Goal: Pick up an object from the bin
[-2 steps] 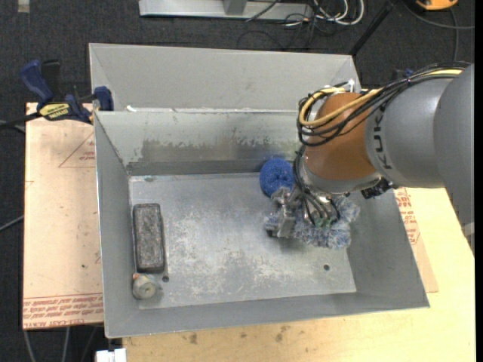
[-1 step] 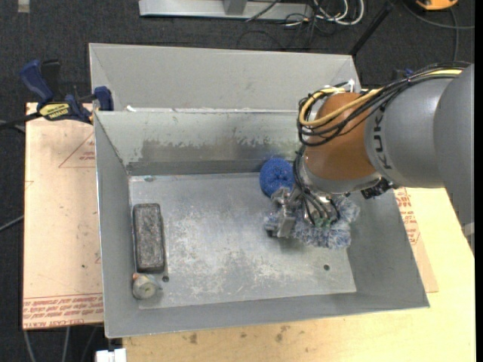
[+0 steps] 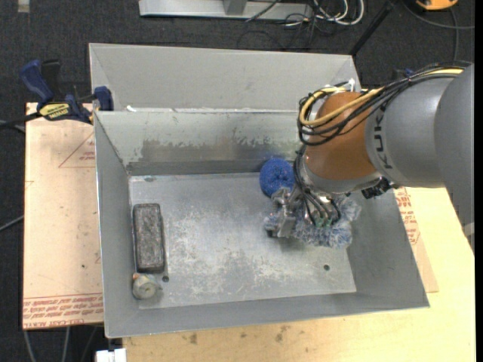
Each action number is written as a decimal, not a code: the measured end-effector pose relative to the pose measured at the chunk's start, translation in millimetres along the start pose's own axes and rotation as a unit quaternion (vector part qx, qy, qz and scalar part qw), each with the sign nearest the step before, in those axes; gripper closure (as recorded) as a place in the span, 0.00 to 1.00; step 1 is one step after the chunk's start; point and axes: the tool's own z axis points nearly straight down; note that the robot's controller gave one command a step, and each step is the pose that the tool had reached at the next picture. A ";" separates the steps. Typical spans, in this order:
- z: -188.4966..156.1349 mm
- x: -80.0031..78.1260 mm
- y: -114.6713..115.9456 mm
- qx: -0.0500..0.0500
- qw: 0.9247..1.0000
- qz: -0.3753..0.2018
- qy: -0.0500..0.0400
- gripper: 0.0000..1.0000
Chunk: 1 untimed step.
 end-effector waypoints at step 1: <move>-3.7 -0.2 0.1 0.000 1.000 0.000 0.002 1.00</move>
Offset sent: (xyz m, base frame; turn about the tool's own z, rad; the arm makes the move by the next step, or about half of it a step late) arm 0.0000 0.0002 0.0206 0.0000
